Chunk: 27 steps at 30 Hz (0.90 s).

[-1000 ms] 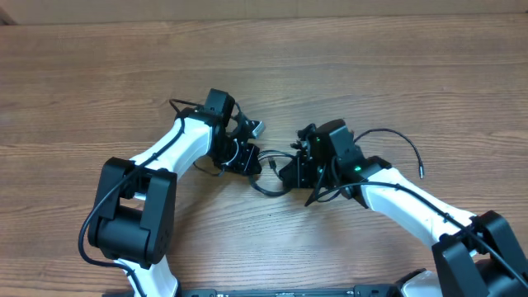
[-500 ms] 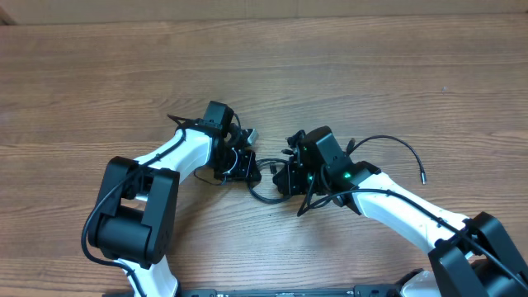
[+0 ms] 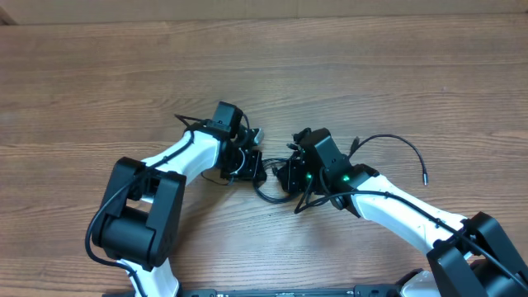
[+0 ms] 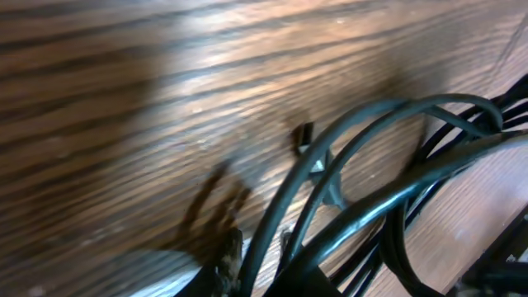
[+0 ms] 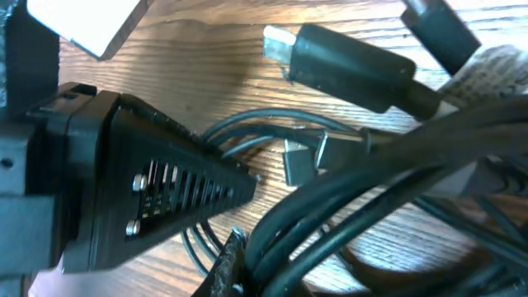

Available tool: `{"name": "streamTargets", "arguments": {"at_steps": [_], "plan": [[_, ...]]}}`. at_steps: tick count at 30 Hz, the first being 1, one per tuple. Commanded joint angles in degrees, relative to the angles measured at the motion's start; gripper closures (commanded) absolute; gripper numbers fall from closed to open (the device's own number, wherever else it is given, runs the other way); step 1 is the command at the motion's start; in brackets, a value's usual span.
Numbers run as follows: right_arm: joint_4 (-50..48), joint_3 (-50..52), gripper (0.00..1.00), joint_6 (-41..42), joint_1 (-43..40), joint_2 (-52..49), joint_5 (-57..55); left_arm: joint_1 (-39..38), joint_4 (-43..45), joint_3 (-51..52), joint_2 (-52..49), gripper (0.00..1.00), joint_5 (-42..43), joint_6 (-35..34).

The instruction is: Untangle cables

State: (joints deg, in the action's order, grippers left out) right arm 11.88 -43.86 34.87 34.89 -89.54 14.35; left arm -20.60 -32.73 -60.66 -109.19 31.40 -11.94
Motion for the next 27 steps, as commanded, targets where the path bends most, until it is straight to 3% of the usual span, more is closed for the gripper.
{"name": "streamTargets", "arguments": {"at_steps": [1, 7, 16, 27], "plan": [[-0.26, 1.16, 0.96, 1.14, 0.15, -0.17, -2.36, -1.2, 0.55, 0.52, -0.35, 0.81, -2.05, -0.55], [-1.38, 1.16, 0.96, 1.18, 0.15, -0.17, -3.85, -1.33, 0.42, 0.52, -0.35, 0.76, -5.57, -3.43], [-4.33, 1.16, 0.96, 1.36, 0.15, -3.26, -2.82, -1.29, 0.87, 0.52, -0.35, 0.48, -7.23, -5.25], [-5.81, 1.16, 0.96, 1.33, 0.13, -4.26, -1.84, -1.29, 0.85, 0.52, -0.35, 0.48, -7.45, -5.25]]}}
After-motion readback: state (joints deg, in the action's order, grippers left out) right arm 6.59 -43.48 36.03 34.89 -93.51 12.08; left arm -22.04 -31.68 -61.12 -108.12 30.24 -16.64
